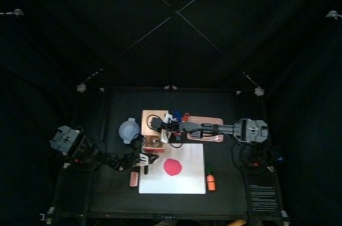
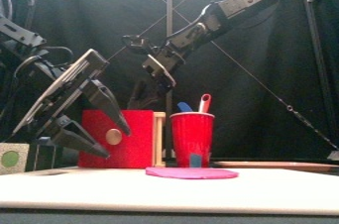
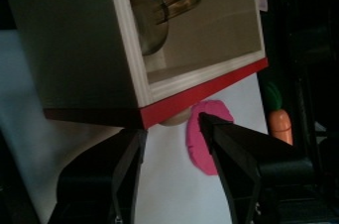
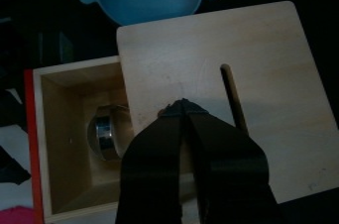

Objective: Get the cutter from the drawer then cut the dough then place the extra dough in the bowl
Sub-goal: Place the cutter on the board

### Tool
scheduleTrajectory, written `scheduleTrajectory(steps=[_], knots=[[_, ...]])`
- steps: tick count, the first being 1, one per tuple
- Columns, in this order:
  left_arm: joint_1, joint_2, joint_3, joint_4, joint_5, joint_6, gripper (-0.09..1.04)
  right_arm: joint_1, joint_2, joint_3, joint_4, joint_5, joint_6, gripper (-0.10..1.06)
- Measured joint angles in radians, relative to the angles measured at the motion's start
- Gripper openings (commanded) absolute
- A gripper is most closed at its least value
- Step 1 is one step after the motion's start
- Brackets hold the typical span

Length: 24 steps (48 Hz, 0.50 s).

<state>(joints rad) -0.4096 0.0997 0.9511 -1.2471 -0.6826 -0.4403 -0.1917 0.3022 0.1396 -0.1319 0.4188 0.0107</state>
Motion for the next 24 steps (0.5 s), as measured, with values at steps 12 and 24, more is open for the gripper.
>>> scheduleTrajectory(steps=[12,24], knots=[[-0.077,-0.14,0.092,0.054,0.029,0.008,0.82,0.0,0.0,-0.003,0.0,0.002,0.0,0.05],[-0.061,-0.344,0.164,0.505,-0.035,0.089,0.75,0.003,0.002,-0.011,0.005,0.008,0.0,0.05]])
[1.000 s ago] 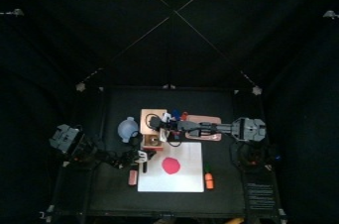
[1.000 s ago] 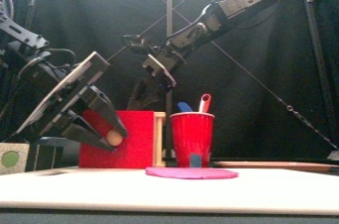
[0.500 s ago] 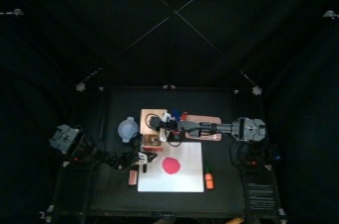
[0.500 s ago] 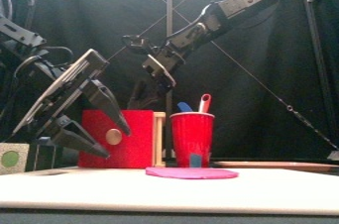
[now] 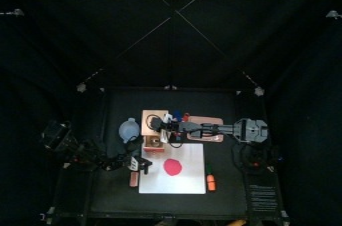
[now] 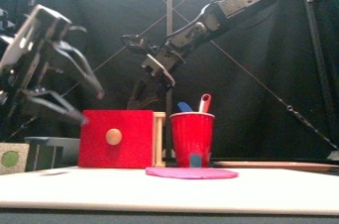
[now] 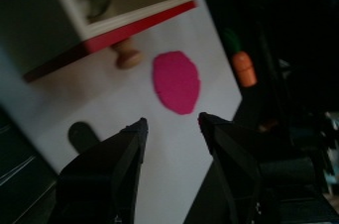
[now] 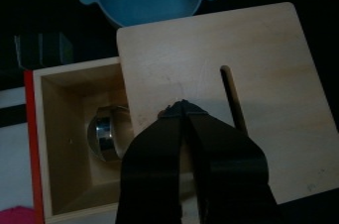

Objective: Get the cutter from the drawer then cut the dough then place the extra dough in the bowl
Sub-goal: Place the cutter on the board

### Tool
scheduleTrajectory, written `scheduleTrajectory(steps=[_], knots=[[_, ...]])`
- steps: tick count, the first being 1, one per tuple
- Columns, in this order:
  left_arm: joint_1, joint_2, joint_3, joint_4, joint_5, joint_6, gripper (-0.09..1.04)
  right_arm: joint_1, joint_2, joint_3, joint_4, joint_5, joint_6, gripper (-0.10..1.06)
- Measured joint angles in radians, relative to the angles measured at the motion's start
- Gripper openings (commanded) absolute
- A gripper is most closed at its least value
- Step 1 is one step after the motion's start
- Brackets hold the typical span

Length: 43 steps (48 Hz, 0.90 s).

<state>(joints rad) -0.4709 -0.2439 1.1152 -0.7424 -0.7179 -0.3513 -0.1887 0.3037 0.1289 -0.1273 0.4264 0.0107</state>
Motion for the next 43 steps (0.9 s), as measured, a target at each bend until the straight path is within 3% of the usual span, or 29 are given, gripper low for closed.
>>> scheduleTrajectory(steps=[4,10,19,27,34,43], knots=[[0.057,-0.063,0.017,0.14,-0.003,0.041,0.71,0.008,0.0,-0.005,0.0,0.005,0.002,0.05],[0.169,-0.114,0.054,0.238,-0.003,0.089,0.69,0.017,0.002,-0.026,-0.003,0.031,0.0,0.06],[0.304,-0.166,0.08,0.293,-0.005,0.184,0.69,0.058,-0.006,-0.055,-0.006,0.084,-0.002,0.06],[0.405,-0.227,0.132,0.367,-0.008,0.328,0.69,0.095,-0.028,-0.063,-0.005,0.101,0.005,0.09],[0.477,-0.273,0.163,0.374,-0.009,0.41,0.69,0.1,-0.032,-0.071,-0.006,0.095,0.005,0.15],[0.525,-0.29,0.196,0.377,-0.008,0.443,0.69,0.1,-0.038,-0.075,-0.002,0.14,0.006,0.29]])
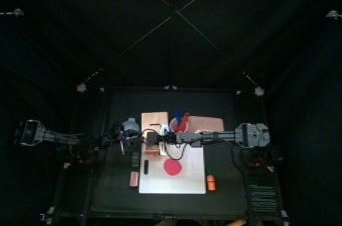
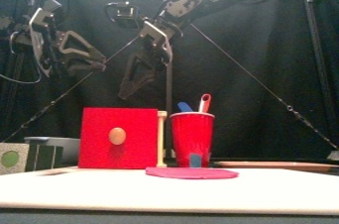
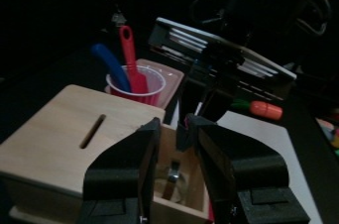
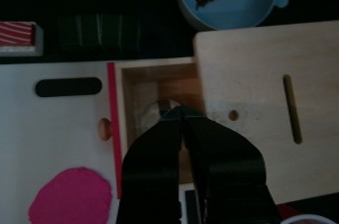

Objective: Get the cutter from the drawer then cut the dough then place the extra dough in the bowl
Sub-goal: Place the cutter on the board

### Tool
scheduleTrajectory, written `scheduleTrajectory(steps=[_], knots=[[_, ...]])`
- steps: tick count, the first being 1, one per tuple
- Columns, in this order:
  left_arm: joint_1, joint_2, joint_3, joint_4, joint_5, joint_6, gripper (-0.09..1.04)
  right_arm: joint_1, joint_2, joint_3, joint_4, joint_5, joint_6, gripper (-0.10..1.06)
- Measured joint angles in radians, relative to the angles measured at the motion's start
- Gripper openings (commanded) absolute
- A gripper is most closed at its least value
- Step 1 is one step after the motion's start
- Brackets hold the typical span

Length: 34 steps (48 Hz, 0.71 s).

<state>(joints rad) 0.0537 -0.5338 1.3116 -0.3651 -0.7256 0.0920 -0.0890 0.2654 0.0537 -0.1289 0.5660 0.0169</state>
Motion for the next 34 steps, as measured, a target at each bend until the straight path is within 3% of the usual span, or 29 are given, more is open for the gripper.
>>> scheduleTrajectory(steps=[15,34], knots=[[0.061,-0.009,0.012,0.04,0.0,0.023,0.69,0.026,-0.006,-0.026,0.064,0.071,0.0,0.78],[0.086,-0.051,0.025,0.063,0.0,0.021,0.69,0.023,0.038,-0.058,0.071,0.112,-0.002,0.78]])
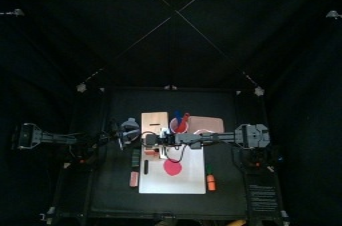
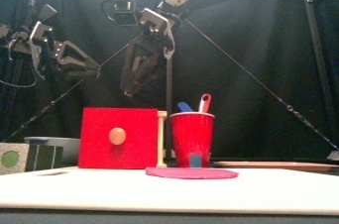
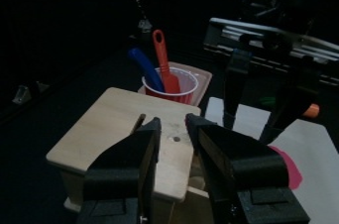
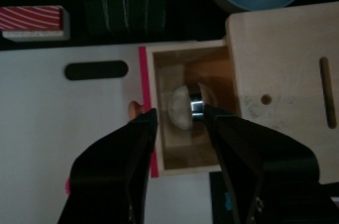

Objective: Get the cutter from the drawer then cut the dough then place the extra dough in the bowl
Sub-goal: Place the cutter on the board

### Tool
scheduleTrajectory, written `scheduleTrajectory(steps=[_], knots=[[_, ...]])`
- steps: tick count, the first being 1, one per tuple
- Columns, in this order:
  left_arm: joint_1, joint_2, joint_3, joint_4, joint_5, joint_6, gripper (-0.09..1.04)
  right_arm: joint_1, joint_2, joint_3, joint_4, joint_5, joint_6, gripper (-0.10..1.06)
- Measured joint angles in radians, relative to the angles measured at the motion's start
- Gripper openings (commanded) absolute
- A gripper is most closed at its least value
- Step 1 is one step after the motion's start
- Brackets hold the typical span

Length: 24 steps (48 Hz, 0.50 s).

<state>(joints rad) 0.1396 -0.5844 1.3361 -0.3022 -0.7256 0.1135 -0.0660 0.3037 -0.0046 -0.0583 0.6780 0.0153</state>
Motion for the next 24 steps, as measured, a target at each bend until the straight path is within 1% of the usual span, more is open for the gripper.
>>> scheduleTrajectory(steps=[12,24], knots=[[0.0,-0.034,0.015,0.0,-0.002,0.0,0.69,-0.003,0.04,-0.008,-0.005,-0.002,0.002,0.78],[-0.002,-0.048,0.031,0.0,0.0,-0.005,0.69,-0.023,0.072,-0.029,-0.012,-0.005,0.0,0.78]])
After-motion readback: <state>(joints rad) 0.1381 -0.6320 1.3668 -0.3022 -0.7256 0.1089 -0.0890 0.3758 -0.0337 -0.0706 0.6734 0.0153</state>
